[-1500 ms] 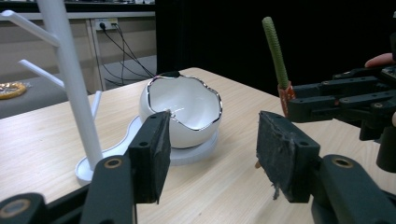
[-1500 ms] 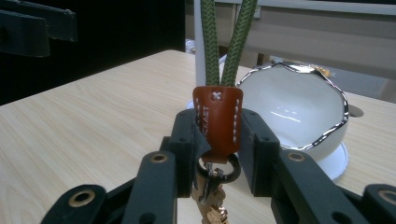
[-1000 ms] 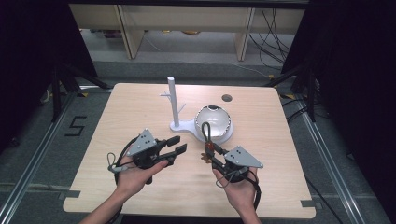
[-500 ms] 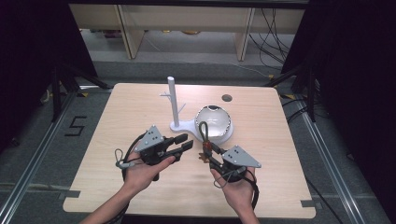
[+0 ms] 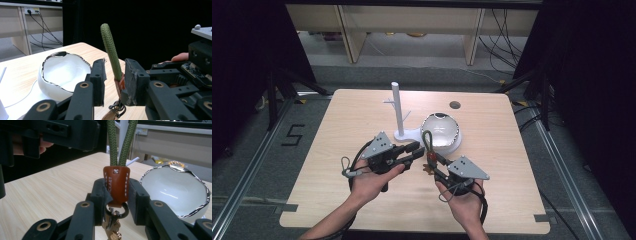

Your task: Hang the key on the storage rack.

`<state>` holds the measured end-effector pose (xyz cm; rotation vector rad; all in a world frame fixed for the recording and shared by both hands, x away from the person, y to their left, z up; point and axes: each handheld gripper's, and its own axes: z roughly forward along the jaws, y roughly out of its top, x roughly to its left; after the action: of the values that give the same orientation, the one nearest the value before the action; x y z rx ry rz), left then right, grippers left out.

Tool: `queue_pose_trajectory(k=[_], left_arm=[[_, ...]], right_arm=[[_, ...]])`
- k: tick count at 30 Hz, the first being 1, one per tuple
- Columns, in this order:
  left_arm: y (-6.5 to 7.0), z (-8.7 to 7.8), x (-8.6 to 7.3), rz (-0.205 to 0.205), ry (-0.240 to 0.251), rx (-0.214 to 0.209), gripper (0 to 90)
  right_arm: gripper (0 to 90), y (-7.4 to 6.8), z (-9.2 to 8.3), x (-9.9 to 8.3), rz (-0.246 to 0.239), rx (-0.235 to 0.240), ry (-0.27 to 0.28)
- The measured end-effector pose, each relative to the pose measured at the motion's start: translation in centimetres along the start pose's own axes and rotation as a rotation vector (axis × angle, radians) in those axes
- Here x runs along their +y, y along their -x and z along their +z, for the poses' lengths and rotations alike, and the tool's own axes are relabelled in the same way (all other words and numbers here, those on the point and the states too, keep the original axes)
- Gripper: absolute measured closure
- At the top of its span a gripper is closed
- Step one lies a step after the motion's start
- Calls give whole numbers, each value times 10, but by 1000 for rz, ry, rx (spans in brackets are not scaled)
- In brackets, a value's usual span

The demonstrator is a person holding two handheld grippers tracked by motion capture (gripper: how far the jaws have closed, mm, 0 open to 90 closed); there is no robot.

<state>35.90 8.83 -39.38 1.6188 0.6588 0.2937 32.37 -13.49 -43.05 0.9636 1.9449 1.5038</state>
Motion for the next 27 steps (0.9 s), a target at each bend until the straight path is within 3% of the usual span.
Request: queue_pose_trajectory(k=[2,12,18,23,27], left_arm=[[-1,2,1,-6,2,3,709],[-2,8,2,-44,8,-7,782],[-3,8,2,-64,8,-18,782],[-4,9,1,-63,13,-21,756],[-2,8,2,-58,19,-22,800]], right_arm=[[697,1,1,1,-26,6,4],[697,-3,2,1,-33,19,10],[698,-3,1,1,-41,7,-2],[698,-4,1,1,-38,13,-1],[698,-5,2,2,-53,24,6]])
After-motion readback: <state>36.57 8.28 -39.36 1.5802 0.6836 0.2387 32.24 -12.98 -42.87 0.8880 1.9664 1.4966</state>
